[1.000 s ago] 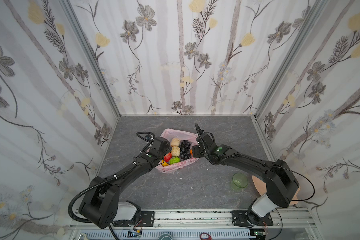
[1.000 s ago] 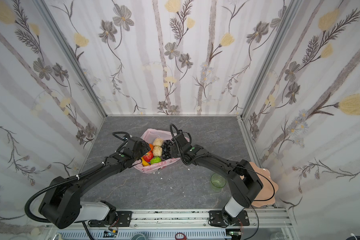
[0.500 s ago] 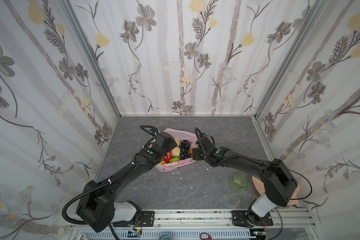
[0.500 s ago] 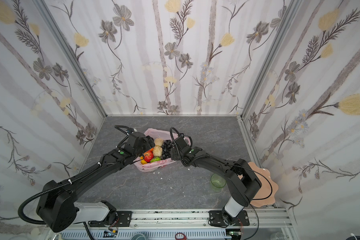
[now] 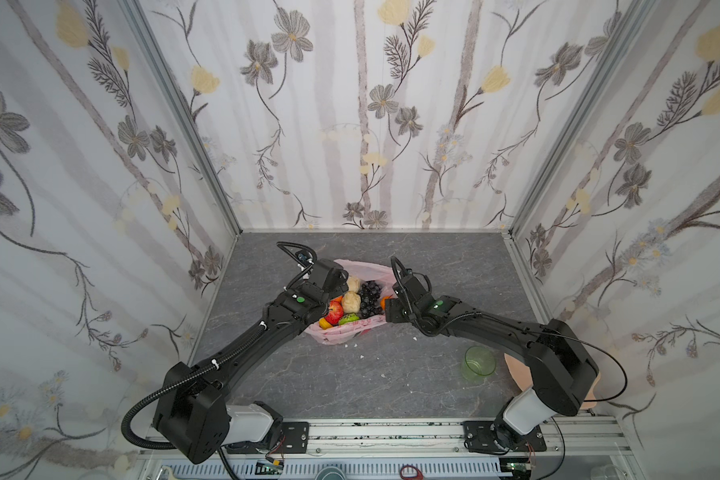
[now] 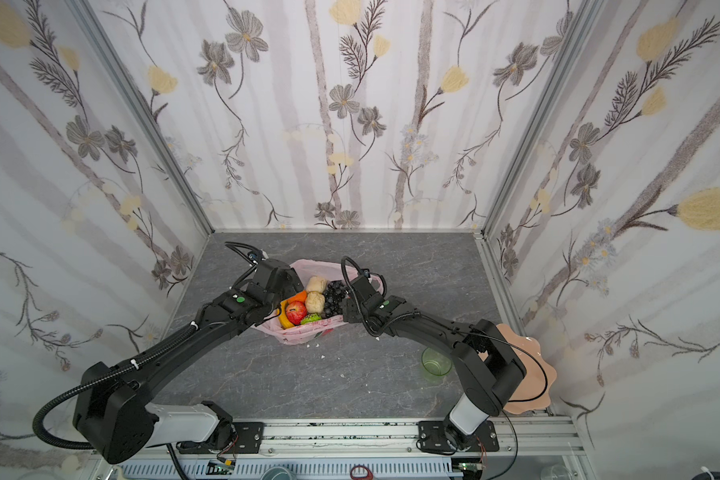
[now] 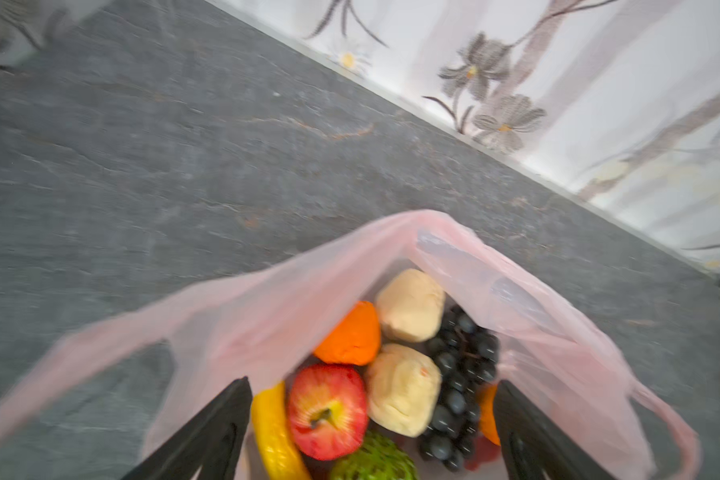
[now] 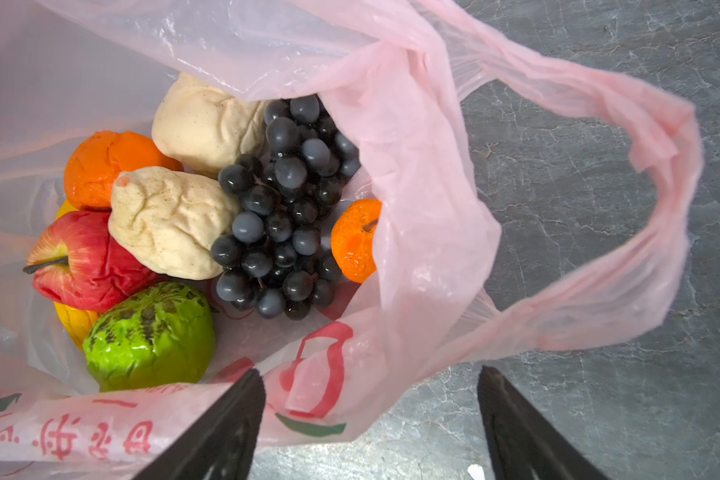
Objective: Take the fake fruits out of the plastic bag
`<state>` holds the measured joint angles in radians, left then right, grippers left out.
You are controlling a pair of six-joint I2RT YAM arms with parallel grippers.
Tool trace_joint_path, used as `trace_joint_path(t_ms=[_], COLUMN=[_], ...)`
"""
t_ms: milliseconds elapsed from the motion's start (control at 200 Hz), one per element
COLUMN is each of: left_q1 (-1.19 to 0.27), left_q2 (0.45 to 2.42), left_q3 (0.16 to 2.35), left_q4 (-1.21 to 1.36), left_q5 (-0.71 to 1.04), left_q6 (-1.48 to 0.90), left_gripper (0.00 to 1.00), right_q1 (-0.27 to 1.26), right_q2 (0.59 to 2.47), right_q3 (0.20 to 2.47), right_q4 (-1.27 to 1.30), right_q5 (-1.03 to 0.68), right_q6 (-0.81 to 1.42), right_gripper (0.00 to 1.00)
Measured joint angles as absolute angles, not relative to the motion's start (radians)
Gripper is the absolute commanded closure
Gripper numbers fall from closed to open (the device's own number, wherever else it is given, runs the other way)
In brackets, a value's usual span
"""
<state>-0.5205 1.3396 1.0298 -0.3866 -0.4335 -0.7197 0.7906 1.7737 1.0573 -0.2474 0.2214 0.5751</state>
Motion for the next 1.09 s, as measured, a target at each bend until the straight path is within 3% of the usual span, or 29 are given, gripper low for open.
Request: trace_joint_path(t_ms=[175,335,440,545,664,784,959,1094], left_q1=[-0.439,-0.431,-0.421,-0.405,-0.39,-0.346,-0.221,-0.104], left_q2=[1.451,1.519,1.533,1.53,1.505,1.472,1.386,1.317], left_q3=[1.037,1.045,1.027,0.984,0.934,0.88,0.762,0.669], left_q4=[-0.433,-0.438,-0.434,-0.433,-0.429,-0.404,-0.322,-0.26], left_q5=[-0.451,-0.391,-0.346,-0.315,-0.302,-0.274,-0.197,-0.115], left_q6=[-0.639,-0.579,-0.548,-0.549,-0.554,-0.58,-0.654,-0.704], left_gripper=[0.07,0.04,0.07,0.21,0.56,0.81,0.97,0.98], right_q1=[0.814,0.807,0.805,0.798,0.783,0.779,0.779,0.78], right_q2=[1.824,1.889,1.925,1.944,1.95,1.95,1.959,1.999], right_q3=[1.088,1.116,1.132,1.135,1.134,1.126,1.092,1.103], right_q4=[-0.247,-0.25,-0.25,-0.251,-0.249,-0.229,-0.2,-0.173], right_q5=[0.234,0.238,0.231,0.217,0.214,0.21,0.198,0.179], right_q6=[0.575,0.586,0.587,0.591,0.59,0.582,0.582,0.58], right_gripper=[0.07,0.1,0.15,0.26,0.42,0.58,0.76,0.8])
